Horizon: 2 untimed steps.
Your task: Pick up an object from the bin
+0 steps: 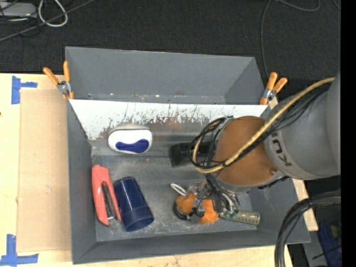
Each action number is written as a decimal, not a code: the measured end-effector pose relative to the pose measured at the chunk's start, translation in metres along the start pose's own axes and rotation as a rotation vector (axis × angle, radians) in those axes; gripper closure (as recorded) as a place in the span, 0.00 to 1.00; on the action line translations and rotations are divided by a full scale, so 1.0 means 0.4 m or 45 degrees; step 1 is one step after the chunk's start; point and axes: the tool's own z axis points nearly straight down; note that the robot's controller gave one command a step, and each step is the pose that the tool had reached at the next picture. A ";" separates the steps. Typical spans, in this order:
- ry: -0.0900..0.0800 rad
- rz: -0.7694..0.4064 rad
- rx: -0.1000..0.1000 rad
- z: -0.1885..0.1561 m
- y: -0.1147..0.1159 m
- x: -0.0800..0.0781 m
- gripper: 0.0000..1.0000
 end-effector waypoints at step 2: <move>0.011 -0.012 0.002 -0.141 0.050 -0.004 1.00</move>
Offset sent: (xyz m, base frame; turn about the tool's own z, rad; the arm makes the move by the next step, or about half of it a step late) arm 0.0150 0.0229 0.1711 -0.0187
